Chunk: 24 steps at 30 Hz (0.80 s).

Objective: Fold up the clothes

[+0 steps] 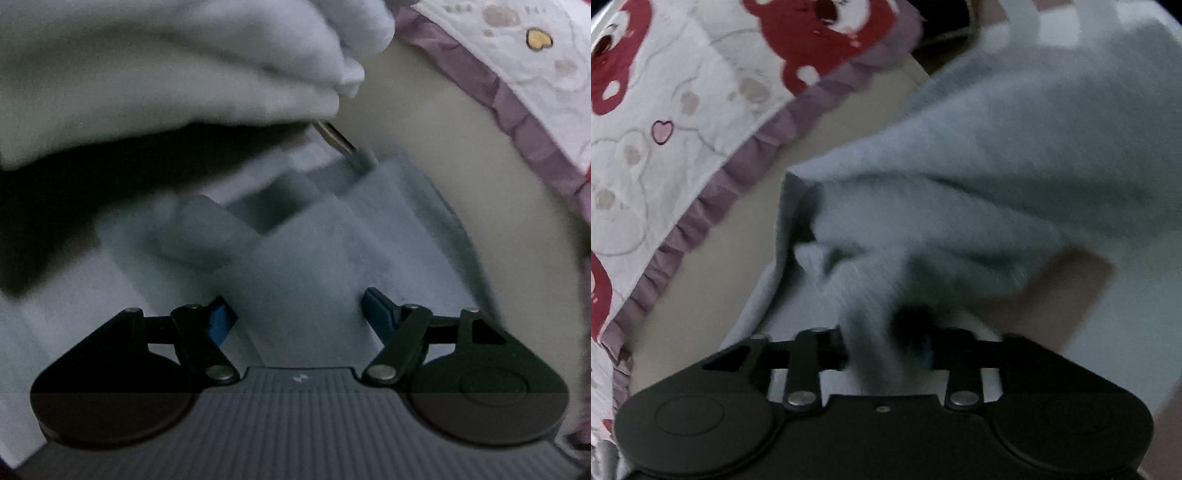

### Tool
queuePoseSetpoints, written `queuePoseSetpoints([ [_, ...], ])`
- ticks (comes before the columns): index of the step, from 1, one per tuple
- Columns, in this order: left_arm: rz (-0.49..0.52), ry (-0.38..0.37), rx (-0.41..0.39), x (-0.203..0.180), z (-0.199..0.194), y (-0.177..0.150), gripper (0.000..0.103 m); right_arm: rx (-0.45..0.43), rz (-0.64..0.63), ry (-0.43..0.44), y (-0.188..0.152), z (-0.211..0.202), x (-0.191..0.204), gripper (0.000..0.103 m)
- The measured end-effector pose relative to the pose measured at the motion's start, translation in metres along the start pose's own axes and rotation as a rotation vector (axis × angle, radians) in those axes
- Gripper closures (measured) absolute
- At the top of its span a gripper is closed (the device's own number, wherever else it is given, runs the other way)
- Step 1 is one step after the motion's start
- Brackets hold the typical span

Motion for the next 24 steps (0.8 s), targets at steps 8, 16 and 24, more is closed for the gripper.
queuePoseSetpoints([
  [8,0.293,0.018,-0.073,-0.033,-0.001,0.02,0.092,-0.021,-0.095,0.095,-0.007,0.024,0.015,0.091],
  [16,0.423,-0.03,-0.038,-0.037,-0.123,0.025,0.092,-0.065,-0.406,0.05,0.034,-0.066,0.053,0.092],
  [24,0.335,0.03,0.163,0.047,-0.141,-0.055,0.091,0.226,-0.275,-0.19,-0.015,-0.092,-0.06,0.088],
])
Point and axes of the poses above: each gripper's, at about its wrist camera, not at the fingertips, and z roughly the way its jaws point, x to its left, y to its top, the point moved 9 cm from there along z, roughly the way its jaws point, and after that the axes turned 10 degrees about -x, right-handed, at the moved point
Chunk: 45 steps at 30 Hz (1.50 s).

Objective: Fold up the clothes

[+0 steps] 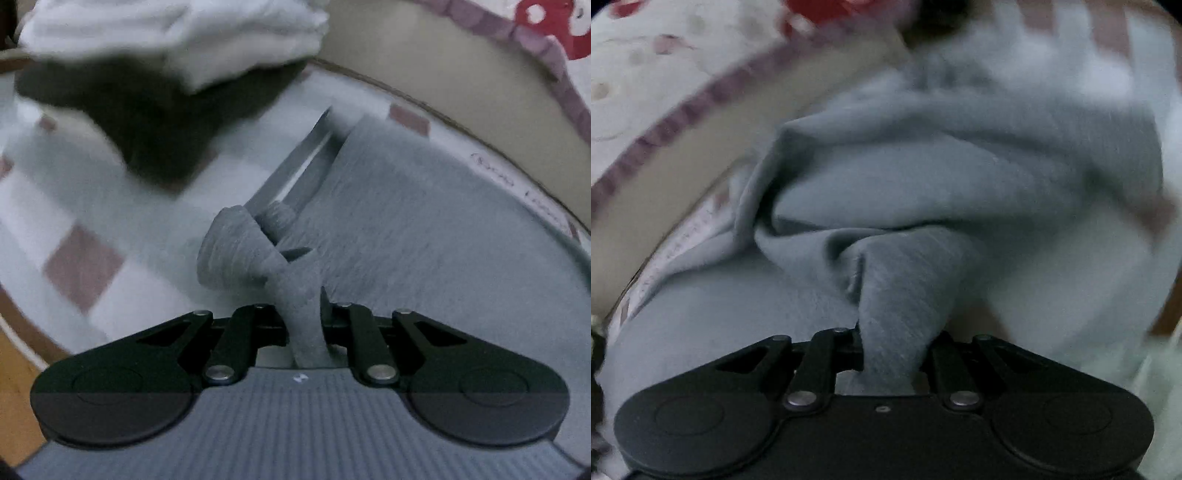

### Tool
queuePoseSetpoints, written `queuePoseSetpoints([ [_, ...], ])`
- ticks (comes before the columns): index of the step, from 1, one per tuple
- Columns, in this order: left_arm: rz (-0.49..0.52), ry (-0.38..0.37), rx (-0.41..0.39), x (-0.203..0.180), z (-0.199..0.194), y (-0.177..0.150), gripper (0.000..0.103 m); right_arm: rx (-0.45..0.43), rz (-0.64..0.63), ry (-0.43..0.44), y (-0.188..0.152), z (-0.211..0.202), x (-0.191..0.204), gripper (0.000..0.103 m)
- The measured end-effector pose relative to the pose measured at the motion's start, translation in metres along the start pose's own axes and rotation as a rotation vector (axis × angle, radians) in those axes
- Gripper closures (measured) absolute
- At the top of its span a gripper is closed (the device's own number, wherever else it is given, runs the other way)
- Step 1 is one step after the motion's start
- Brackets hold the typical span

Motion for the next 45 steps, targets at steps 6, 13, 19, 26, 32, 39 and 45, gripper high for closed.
queuePoseSetpoints([
  [6,0.079,0.1,-0.117,0.018,-0.031,0.037,0.076,0.008,-0.083,-0.145,-0.001,-0.021,-0.005,0.05],
  [13,0.04,-0.021,-0.092,0.04,-0.05,0.049,0.07,-0.079,-0.28,0.048,-0.009,-0.091,0.089,0.051],
  [19,0.07,-0.2,-0.04,0.004,-0.014,0.043,0.048,0.018,-0.694,0.557,-0.07,-0.032,0.314,0.051],
  [26,0.08,-0.225,0.047,0.007,0.021,0.027,0.047,0.273,-1.071,0.674,-0.139,0.105,0.495,0.04],
  [32,0.056,-0.291,0.125,0.022,0.033,0.018,0.047,0.347,-1.182,0.647,-0.159,0.173,0.532,0.039],
  [39,0.047,-0.286,0.12,0.018,0.037,0.025,0.047,0.334,-1.017,0.859,-0.173,0.153,0.536,0.096],
  [45,0.019,-0.297,0.043,0.015,0.021,0.034,0.047,0.193,-0.854,1.072,-0.141,0.052,0.495,0.097],
])
Point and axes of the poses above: each gripper's, at about its wrist camera, not at the fingertips, and z roughly the way its jaws point, x to its left, y to its top, the point moved 9 cm from there along z, roughly the way its jaws point, and after that the axes turned 10 degrees about -x, right-handed, at the moved point
